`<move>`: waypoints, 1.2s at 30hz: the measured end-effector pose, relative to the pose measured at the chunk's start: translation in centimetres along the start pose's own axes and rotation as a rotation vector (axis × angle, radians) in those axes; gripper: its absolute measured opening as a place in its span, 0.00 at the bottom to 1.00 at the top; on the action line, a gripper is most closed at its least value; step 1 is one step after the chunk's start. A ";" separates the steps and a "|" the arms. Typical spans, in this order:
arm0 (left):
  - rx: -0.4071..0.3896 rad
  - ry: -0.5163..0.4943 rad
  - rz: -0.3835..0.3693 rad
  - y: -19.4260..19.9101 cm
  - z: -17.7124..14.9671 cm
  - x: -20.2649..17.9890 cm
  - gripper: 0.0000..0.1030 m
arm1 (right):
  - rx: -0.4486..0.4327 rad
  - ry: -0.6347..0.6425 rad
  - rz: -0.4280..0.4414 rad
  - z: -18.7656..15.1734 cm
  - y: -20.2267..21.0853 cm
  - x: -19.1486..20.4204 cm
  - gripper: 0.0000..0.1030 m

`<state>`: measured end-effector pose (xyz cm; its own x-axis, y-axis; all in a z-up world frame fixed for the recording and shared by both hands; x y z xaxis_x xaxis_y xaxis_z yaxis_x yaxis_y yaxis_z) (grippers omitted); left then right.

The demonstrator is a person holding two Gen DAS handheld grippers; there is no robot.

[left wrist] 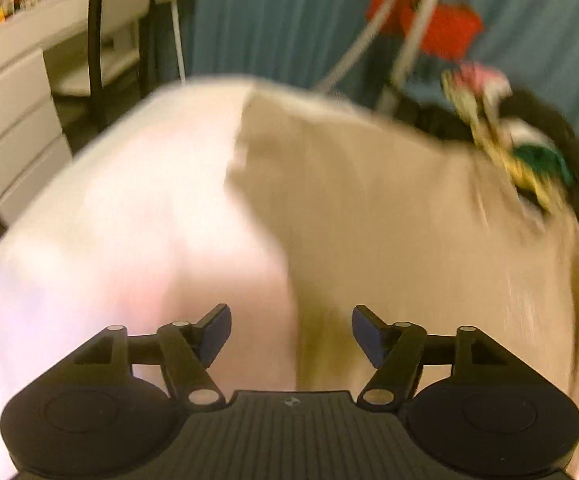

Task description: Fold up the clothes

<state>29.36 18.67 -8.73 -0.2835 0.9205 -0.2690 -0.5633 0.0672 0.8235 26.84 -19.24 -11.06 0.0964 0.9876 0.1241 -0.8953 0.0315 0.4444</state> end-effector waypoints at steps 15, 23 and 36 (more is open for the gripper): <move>0.347 -0.210 -0.120 6.2 -21.5 -5.1 0.44 | -0.046 -0.043 -0.085 1.6 10.5 -4.4 0.79; 0.361 -0.218 -0.148 10.0 -20.0 -2.8 0.04 | 0.007 -0.077 -0.074 0.4 10.8 -5.7 0.79; 0.454 -0.278 0.091 12.2 -17.1 6.5 0.06 | 0.054 -0.134 -0.061 0.2 9.7 -6.5 0.79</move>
<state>7.40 18.88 -8.91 -0.0648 0.9933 -0.0953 -0.1366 0.0858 0.9869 17.58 -25.42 -7.36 0.2099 0.9547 0.2108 -0.8619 0.0789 0.5009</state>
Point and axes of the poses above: each gripper's, at about its wrist camera, not at the fingertips, and y roughly against the way its jaws point, x to its left, z to its top, the point moved 5 cm from there along -y, roughly the way its jaws point, and after that the axes turned 8 degrees about -z, right-handed, at the moved point
